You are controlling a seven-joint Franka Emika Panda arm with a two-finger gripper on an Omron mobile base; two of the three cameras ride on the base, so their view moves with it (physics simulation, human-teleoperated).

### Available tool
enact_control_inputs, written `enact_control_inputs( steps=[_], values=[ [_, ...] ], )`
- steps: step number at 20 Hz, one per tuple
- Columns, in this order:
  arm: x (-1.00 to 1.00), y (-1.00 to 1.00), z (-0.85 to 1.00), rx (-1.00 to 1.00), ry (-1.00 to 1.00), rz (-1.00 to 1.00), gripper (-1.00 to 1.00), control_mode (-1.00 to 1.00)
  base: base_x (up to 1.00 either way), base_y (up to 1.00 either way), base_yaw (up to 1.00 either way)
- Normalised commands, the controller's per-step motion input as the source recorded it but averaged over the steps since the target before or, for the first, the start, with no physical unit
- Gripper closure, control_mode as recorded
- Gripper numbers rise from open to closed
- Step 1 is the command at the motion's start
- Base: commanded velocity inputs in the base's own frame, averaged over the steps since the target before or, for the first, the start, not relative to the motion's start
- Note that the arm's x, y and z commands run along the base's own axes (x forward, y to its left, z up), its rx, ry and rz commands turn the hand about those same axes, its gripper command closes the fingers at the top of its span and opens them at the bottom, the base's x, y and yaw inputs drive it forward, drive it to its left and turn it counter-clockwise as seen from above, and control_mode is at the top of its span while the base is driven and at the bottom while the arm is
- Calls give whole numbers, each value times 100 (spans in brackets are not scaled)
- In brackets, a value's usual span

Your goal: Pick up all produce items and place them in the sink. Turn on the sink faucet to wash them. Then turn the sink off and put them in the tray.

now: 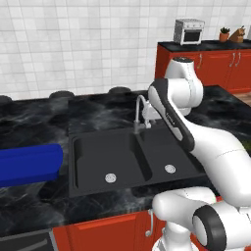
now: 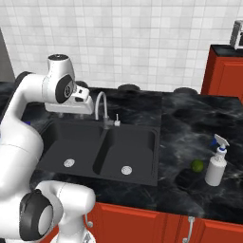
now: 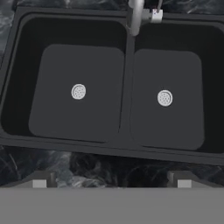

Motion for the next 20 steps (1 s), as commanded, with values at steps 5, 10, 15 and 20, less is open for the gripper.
enact_control_inputs(
  steps=[5, 10, 15, 20],
  values=[
    [-13, 71, 0, -6, 0, 0, -100, -100, 0, 0, 0],
    [-9, 76, 0, -6, 0, 0, -100, -100, 0, 0, 0],
    [-11, 74, 0, -3, 0, 0, -100, -100, 0, 0, 0],
    [-2, 59, 0, 0, 0, 0, -100, -100, 0, 0, 0]
  ],
)
